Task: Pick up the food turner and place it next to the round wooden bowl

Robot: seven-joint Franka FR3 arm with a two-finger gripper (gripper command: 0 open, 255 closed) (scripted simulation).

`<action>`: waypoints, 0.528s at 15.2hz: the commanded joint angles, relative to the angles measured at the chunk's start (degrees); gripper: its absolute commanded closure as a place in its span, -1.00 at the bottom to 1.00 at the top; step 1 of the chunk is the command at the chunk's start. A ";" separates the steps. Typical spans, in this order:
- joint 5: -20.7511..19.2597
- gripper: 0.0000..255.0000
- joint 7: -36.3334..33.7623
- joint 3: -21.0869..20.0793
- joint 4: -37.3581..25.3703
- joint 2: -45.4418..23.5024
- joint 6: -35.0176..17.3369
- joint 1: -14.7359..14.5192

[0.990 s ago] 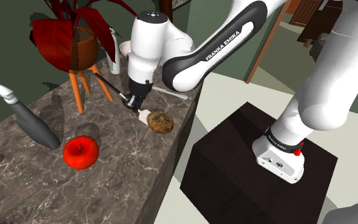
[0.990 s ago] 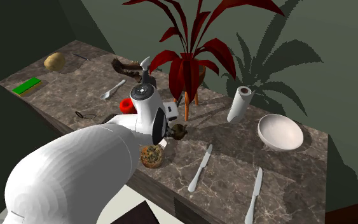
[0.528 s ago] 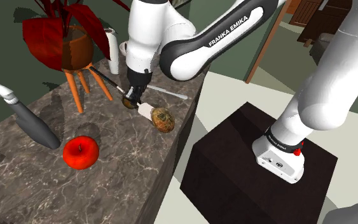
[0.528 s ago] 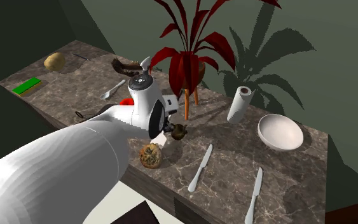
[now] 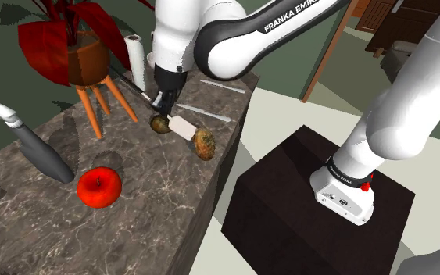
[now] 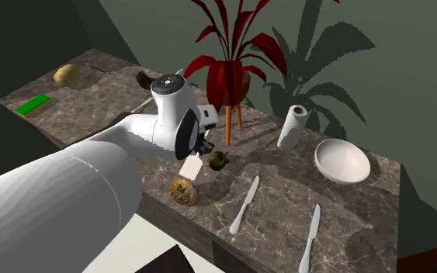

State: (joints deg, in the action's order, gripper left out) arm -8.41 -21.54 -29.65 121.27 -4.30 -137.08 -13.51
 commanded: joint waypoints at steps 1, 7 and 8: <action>1.11 1.00 1.96 0.45 0.24 0.87 0.35 0.81; 5.14 1.00 12.64 4.05 2.47 2.83 -0.72 5.43; 5.68 1.00 14.35 4.70 2.60 2.95 -0.80 6.15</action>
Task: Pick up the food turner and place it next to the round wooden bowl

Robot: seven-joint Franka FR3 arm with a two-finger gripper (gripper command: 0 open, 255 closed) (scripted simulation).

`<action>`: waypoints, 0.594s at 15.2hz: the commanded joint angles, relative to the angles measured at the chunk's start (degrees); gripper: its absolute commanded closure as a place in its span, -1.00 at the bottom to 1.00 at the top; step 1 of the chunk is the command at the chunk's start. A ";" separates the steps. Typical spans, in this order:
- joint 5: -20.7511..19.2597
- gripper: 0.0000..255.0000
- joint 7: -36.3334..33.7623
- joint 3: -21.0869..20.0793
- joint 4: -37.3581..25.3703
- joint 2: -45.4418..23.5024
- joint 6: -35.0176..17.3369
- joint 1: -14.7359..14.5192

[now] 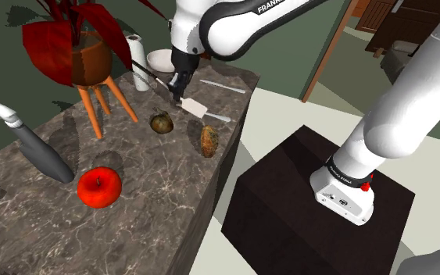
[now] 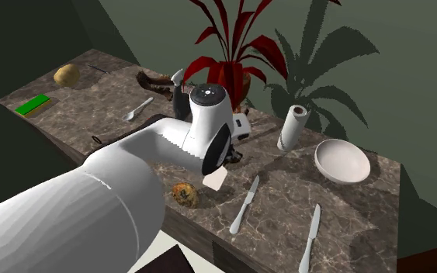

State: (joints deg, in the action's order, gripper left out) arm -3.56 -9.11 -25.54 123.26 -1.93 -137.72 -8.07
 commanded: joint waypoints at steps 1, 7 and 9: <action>1.34 1.00 3.62 1.21 0.68 0.64 -0.22 1.45; 3.72 1.00 13.29 5.04 -0.33 -0.16 -0.02 5.67; 4.31 1.00 16.32 6.27 -1.20 -0.85 0.23 7.05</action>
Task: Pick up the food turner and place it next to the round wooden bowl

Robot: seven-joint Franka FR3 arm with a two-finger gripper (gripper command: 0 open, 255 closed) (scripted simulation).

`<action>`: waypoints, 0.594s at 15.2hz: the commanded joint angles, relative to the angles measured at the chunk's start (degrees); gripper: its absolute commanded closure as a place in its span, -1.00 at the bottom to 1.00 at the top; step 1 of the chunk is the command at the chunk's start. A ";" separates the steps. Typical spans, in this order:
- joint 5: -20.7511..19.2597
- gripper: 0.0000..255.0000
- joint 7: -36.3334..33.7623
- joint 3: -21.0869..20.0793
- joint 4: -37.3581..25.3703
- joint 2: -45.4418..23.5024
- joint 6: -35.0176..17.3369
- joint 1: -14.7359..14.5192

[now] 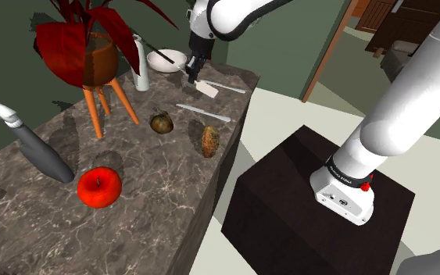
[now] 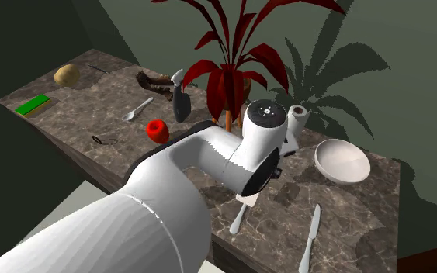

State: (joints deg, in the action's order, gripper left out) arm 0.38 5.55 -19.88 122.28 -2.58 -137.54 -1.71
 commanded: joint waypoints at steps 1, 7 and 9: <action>0.64 1.00 3.14 1.20 -0.75 -0.62 0.21 1.40; 1.89 1.00 11.47 4.48 -5.35 -4.13 1.72 5.50; 2.21 1.00 14.03 5.46 -7.42 -5.66 2.43 6.84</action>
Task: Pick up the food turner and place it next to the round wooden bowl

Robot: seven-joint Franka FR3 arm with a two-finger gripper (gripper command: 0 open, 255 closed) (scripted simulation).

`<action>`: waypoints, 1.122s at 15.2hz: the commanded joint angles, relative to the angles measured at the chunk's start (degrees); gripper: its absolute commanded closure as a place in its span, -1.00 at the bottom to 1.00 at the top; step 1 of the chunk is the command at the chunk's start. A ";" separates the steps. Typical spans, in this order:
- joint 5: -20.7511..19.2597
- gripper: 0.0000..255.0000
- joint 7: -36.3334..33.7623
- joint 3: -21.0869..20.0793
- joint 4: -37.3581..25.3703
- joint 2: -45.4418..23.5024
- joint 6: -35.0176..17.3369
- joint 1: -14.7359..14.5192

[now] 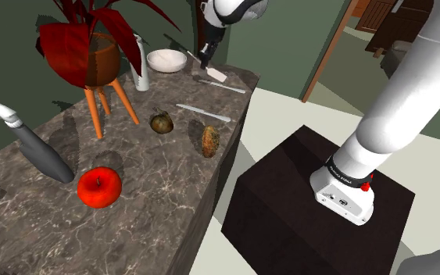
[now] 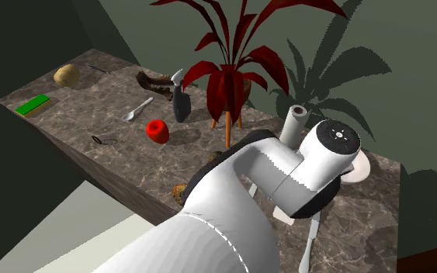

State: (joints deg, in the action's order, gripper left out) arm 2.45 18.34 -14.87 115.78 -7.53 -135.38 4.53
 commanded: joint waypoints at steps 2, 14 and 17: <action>0.41 1.00 3.69 1.34 -3.26 -2.42 1.10 1.94; 0.38 1.00 7.85 2.89 -5.39 -8.61 -2.58 4.06; 0.18 1.00 7.86 2.97 -4.58 -9.82 -4.56 3.97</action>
State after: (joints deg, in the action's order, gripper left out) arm 2.67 26.12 -11.93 110.81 -16.93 -139.12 8.48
